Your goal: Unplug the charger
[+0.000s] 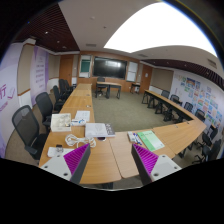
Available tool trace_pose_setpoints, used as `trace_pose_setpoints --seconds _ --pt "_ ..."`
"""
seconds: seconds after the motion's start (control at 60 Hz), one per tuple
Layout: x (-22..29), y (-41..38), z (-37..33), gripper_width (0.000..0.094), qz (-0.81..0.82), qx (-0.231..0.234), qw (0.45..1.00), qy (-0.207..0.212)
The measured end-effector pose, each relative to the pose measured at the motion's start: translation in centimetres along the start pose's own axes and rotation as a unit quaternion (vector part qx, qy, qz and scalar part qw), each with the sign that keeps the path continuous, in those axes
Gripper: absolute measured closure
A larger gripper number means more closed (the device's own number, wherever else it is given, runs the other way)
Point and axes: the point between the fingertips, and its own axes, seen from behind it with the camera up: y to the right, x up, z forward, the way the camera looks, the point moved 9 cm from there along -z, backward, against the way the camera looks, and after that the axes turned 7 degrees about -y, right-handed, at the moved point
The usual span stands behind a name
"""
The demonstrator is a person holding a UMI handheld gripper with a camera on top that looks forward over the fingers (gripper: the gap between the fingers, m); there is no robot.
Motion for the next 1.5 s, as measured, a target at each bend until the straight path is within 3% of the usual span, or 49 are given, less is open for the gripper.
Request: trace_pose_setpoints --seconds 0.133,0.333,0.567,0.667,0.817,0.967,1.117,1.217,1.35,1.5 --pt "-0.2 -3.2 1.0 0.0082 0.005 -0.002 1.0 -0.01" --pt "-6.7 -4.3 5.1 0.0081 0.009 0.001 0.998 -0.055" --pt "-14.8 -13.6 10.6 0.0086 -0.002 0.05 0.993 -0.103" --pt "-16.5 -19.3 13.2 0.0088 -0.003 0.085 0.991 -0.102" --pt "-16.3 -28.2 18.5 0.0091 0.01 0.13 0.989 -0.068" --pt "-14.7 -34.5 25.3 0.0089 -0.001 0.127 0.991 -0.035" --pt "-13.7 -37.2 31.3 0.0106 -0.016 0.107 0.993 -0.04" --pt "-13.0 -38.2 34.4 0.0202 -0.03 0.1 0.994 -0.04" --pt "-12.8 -38.3 36.6 0.0526 -0.036 0.092 0.994 -0.048" --pt "-12.7 -38.7 36.4 0.0618 -0.054 0.094 0.993 -0.047"
